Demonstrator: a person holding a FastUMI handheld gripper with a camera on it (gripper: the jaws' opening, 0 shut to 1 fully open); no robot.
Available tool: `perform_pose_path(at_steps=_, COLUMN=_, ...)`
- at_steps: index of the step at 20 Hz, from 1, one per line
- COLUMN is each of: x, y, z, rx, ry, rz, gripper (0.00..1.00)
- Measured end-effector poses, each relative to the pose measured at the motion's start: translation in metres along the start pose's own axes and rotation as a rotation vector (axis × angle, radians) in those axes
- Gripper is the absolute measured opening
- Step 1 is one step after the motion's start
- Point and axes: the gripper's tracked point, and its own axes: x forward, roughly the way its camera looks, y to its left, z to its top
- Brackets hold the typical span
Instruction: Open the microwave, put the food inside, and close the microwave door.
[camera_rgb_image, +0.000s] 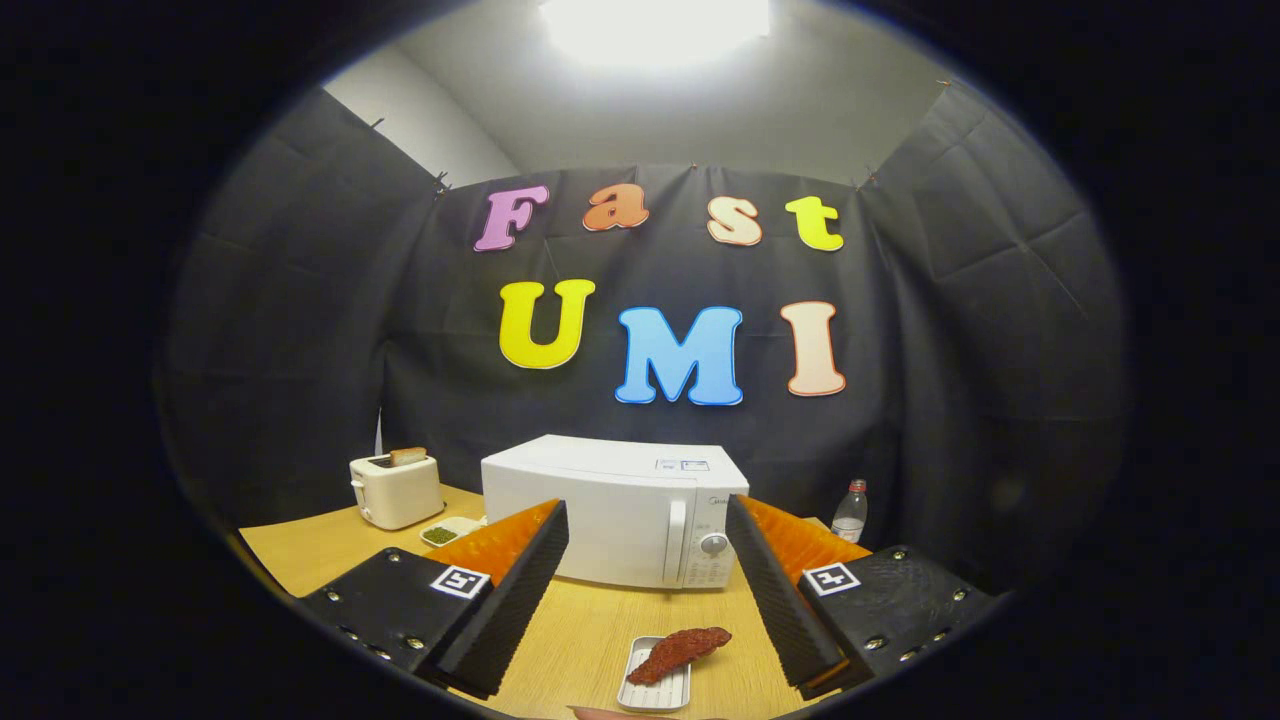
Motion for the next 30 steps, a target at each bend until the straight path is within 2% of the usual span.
perform_pose_path(at_steps=10, x=0.023, y=-0.003, z=-0.015, rx=0.037, ry=0.019, rz=-0.003, gripper=0.98)
perform_pose_path(at_steps=16, x=0.069, y=-0.002, z=-0.038, rx=0.058, ry=0.029, rz=0.009, gripper=0.98)
perform_pose_path(at_steps=23, x=0.121, y=-0.015, z=-0.052, rx=0.072, ry=-0.013, rz=-0.042, gripper=0.98)
perform_pose_path(at_steps=30, x=0.178, y=-0.026, z=-0.087, rx=0.061, ry=0.027, rz=-0.076, gripper=0.98)
